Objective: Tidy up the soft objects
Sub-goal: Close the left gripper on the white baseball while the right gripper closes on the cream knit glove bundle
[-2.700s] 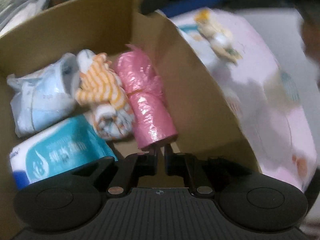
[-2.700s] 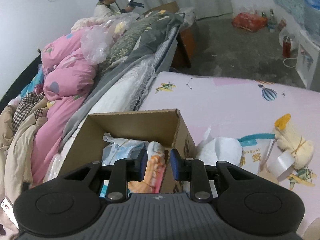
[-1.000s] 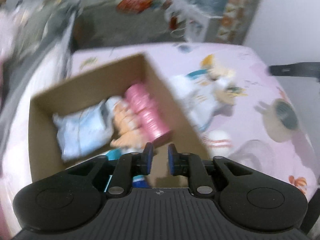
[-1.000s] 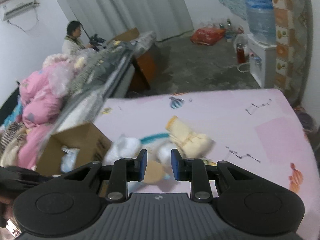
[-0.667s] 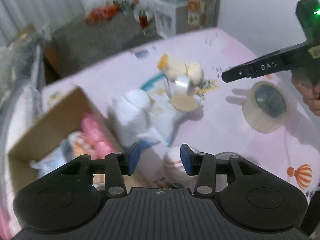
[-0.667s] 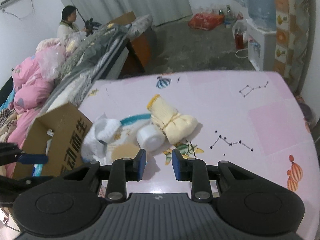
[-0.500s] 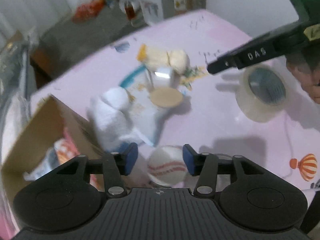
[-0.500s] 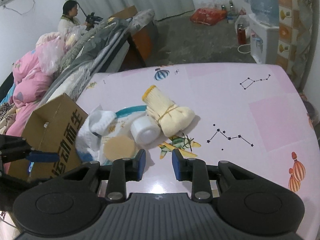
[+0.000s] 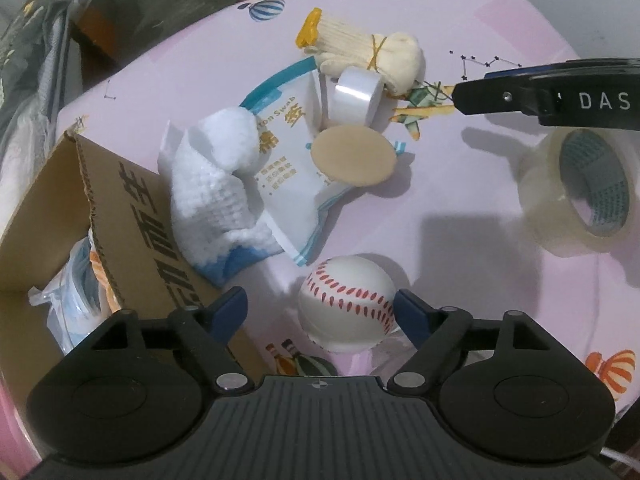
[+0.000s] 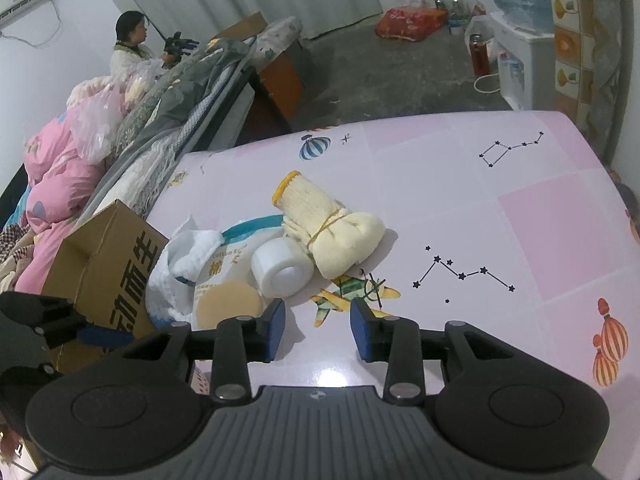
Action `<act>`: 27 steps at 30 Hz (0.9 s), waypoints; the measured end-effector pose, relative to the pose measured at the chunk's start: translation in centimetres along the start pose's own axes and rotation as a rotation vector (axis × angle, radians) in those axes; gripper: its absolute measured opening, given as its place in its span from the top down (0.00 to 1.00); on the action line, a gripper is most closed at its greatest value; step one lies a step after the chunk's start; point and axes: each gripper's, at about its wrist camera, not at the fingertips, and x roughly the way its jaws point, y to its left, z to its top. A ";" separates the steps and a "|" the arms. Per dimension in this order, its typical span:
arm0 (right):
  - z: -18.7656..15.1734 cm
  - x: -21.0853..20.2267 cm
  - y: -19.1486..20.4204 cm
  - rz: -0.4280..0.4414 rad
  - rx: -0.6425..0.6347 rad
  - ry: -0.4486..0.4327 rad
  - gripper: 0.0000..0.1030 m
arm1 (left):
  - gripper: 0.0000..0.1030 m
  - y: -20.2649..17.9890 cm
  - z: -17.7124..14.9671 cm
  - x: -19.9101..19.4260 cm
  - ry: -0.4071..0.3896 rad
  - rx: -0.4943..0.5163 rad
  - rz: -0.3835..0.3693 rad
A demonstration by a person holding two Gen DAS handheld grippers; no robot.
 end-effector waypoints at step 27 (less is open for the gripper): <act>5.3 4.4 2.1 -0.142 -0.138 -0.058 0.55 | 0.45 1.9 -2.1 -4.8 -0.233 -0.082 -0.174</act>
